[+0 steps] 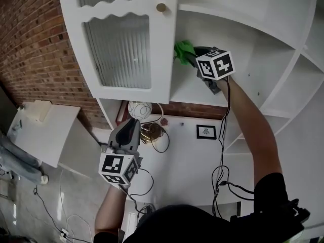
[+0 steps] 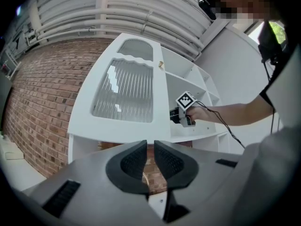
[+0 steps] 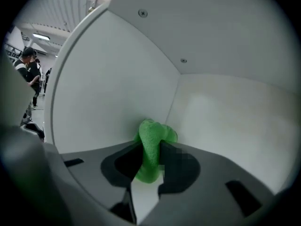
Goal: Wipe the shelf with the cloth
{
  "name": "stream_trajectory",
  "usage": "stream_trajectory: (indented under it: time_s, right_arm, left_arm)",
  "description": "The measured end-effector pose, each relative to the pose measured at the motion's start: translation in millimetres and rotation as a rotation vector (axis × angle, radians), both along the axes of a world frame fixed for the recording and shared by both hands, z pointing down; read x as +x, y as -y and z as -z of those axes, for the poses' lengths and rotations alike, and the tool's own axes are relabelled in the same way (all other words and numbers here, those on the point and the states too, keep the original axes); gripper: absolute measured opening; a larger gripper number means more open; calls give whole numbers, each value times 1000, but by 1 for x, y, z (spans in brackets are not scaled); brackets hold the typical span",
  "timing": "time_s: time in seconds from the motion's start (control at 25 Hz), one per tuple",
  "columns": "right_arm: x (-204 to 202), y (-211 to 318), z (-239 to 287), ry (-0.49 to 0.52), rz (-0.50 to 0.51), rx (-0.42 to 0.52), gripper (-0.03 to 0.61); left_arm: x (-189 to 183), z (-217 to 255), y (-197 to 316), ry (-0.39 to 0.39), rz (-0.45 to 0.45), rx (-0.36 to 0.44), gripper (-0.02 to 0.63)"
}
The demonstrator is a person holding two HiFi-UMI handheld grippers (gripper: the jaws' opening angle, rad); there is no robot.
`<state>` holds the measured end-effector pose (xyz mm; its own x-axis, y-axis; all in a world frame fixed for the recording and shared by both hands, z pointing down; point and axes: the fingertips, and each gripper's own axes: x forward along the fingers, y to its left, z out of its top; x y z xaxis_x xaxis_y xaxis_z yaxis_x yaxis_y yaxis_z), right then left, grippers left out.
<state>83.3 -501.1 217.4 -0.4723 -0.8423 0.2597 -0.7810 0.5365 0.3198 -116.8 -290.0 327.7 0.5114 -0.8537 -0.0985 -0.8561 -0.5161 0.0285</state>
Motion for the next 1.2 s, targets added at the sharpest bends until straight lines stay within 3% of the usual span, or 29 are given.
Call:
stream_trajectory:
  time_s: [0.36, 0.52, 0.84, 1.2]
  right_arm:
    - [-20, 33, -51, 2, 16, -365, 89]
    - [-21, 40, -72, -19, -1, -481, 89]
    - [8, 41, -87, -92, -76, -512, 89]
    - [80, 24, -89, -148, -187, -504, 89]
  left_arm:
    - [-32, -22, 3, -19, 64, -52, 46]
    - [-44, -26, 1, -18, 94, -63, 46]
    - [-48, -31, 3, -14, 95, -77, 46]
    - [-5, -28, 12, -10, 2, -70, 46]
